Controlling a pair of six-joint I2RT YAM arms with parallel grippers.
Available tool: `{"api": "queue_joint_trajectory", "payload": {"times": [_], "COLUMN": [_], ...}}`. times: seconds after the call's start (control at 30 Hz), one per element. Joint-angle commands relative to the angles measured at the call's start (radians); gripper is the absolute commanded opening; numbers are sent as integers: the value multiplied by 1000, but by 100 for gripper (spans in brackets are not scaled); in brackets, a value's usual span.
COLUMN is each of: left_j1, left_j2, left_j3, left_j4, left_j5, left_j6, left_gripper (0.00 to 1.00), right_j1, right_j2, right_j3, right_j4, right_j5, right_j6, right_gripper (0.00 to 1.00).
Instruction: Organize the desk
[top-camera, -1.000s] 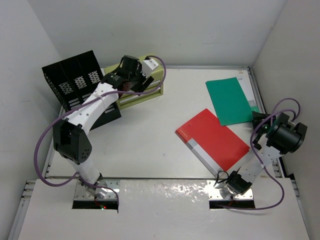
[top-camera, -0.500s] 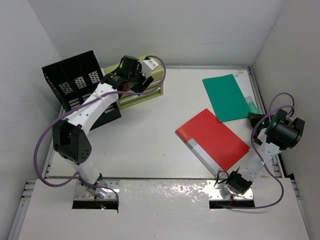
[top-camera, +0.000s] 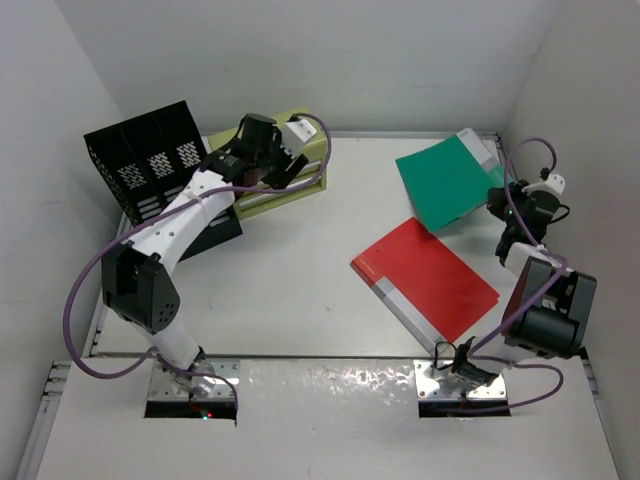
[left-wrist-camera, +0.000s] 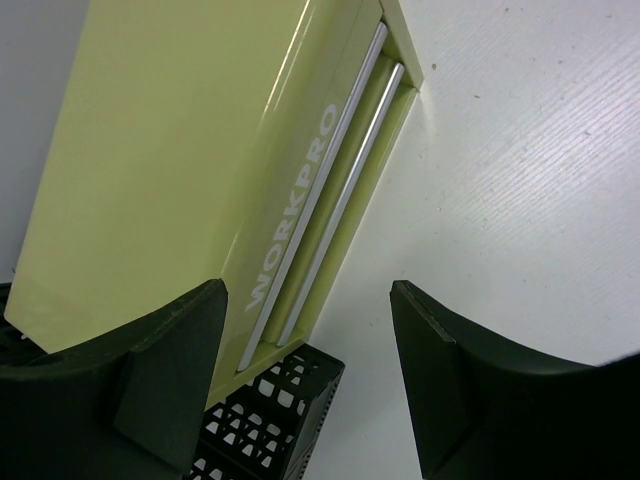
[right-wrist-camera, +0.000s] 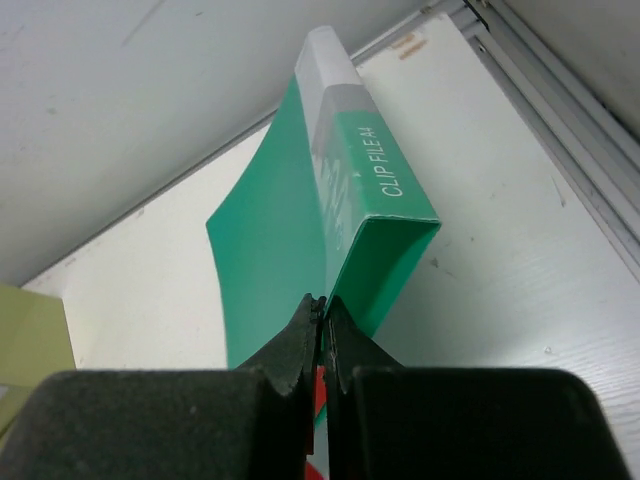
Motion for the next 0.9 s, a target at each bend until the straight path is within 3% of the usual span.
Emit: {"api": "queue_joint_trajectory", "payload": {"times": [0.0, 0.2, 0.4, 0.53, 0.67, 0.87], "left_j1": [-14, -37, -131, -185, -192, -191], "left_j2": [-40, 9, 112, 173, 172, 176], "left_j3": [-28, 10, 134, 200, 200, 213], "left_j4": [56, 51, 50, 59, 167, 243], "left_j5": [37, 121, 131, 190, 261, 347], "left_j6": [-11, 1, 52, 86, 102, 256], "left_gripper": [65, 65, 65, 65, 65, 68], "right_j1": [50, 163, 211, 236, 278, 361], "right_j2": [-90, -302, -446, -494, -512, -524], "right_j3": [25, -12, -27, -40, -37, 8], "right_j4": [-82, -261, -399, -462, -527, -588], "right_j5": [-8, 1, -1, 11, -1, -67], "right_j6": [-175, -368, -408, -442, -483, -569], "right_gripper": [0, 0, 0, 0, 0, 0]}}
